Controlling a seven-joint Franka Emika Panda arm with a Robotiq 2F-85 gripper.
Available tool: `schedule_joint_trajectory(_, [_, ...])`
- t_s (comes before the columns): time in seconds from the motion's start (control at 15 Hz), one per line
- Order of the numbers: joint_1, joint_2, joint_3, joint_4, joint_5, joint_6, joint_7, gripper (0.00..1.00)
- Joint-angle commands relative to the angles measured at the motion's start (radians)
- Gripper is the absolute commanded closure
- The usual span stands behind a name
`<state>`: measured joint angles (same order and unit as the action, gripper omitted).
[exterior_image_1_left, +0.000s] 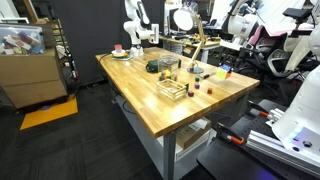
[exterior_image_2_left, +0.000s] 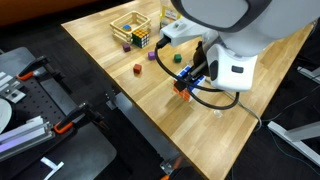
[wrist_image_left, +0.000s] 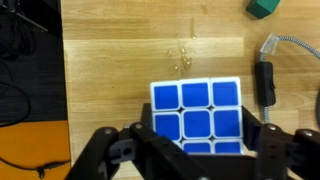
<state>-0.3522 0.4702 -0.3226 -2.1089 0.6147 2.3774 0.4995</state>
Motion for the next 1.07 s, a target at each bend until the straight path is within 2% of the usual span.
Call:
schedule_joint_trajectory(0.0, [0.010, -0.028, -0.014, -0.054, -0.001, 0.029, 0.057, 0.45])
schedule_joint_trajectory(0.07, [-0.002, -0.001, -0.002, -0.018, -0.004, 0.007, 0.029, 0.20])
schedule_joint_trajectory(1.0, [0.000, -0.003, -0.005, -0.029, -0.004, 0.013, 0.047, 0.20])
